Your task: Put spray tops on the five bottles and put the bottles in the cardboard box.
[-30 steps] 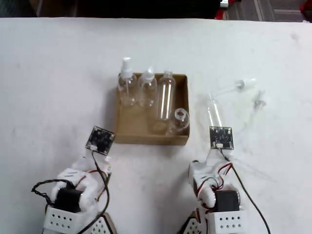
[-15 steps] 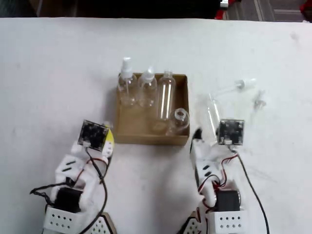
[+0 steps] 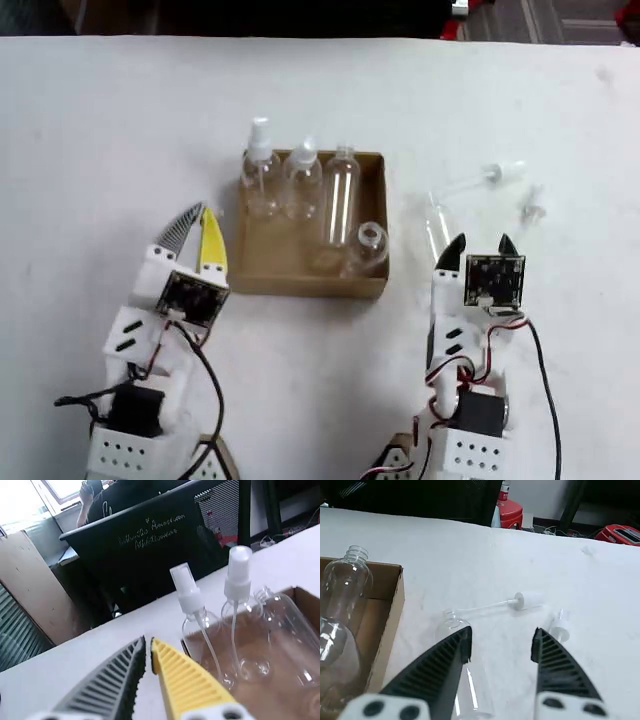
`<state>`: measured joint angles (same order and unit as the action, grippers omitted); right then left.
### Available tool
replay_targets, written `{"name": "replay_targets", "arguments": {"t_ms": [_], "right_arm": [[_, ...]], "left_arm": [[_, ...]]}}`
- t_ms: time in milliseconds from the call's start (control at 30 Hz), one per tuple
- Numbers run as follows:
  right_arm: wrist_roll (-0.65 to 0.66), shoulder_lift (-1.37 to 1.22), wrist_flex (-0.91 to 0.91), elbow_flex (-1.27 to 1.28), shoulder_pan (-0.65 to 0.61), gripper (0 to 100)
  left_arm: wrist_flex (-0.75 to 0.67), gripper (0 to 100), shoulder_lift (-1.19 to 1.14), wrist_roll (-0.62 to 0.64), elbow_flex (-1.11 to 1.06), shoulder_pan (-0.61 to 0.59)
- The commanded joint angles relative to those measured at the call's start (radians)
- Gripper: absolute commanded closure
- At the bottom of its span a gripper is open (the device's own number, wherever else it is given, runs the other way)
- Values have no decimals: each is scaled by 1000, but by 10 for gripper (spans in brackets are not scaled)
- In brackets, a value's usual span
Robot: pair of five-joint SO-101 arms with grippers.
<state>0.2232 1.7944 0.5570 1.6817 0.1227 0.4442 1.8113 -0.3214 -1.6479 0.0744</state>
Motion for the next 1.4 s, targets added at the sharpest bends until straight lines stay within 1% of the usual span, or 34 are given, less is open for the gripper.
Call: {"name": "replay_targets", "arguments": {"t_ms": [0, 100, 133, 200, 300, 367, 500, 567, 733, 800, 867, 967, 1100, 1200, 1267, 1367], "right_arm": [[195, 5, 70, -75, -105, 850], [173, -1, 170, -198, -133, 910], [157, -2, 202, -245, -134, 914], [124, -16, 266, -348, -137, 890], [97, -139, 348, -535, -174, 847], [94, -302, 400, -697, -216, 853], [94, -759, 526, -1120, -260, 865], [80, -990, 605, -1352, -263, 865], [-72, -1498, 783, -1896, -277, 861], [-121, -1670, 849, -2085, -292, 861], [-146, -1828, 906, -2259, -318, 861], [-153, -2058, 949, -2478, -340, 861], [-153, -2333, 983, -2734, -344, 861], [-155, -2497, 1018, -2906, -352, 861], [-157, -2591, 1044, -3004, -364, 861], [-213, -2700, 1064, -3121, -378, 858]], "left_arm": [[104, 976, 7, 60, 147, 15], [157, 976, 7, 72, 164, 36], [170, 976, 7, 72, 164, 38], [198, 976, 7, 72, 166, 35], [236, 976, 7, 71, 166, 33], [241, 976, 5, 72, 167, 31], [265, 976, -47, 74, 224, 31], [272, 976, -147, 74, 275, 31], [253, 976, -541, 74, 425, 31], [206, 976, -697, 74, 459, 31], [124, 976, -817, 74, 460, 31], [35, 976, -915, 74, 443, 31], [6, 976, -905, 74, 417, 30], [14, 976, -855, 74, 399, 27], [8, 976, -805, 74, 373, 2], [8, 976, -714, 74, 336, -22]]}}
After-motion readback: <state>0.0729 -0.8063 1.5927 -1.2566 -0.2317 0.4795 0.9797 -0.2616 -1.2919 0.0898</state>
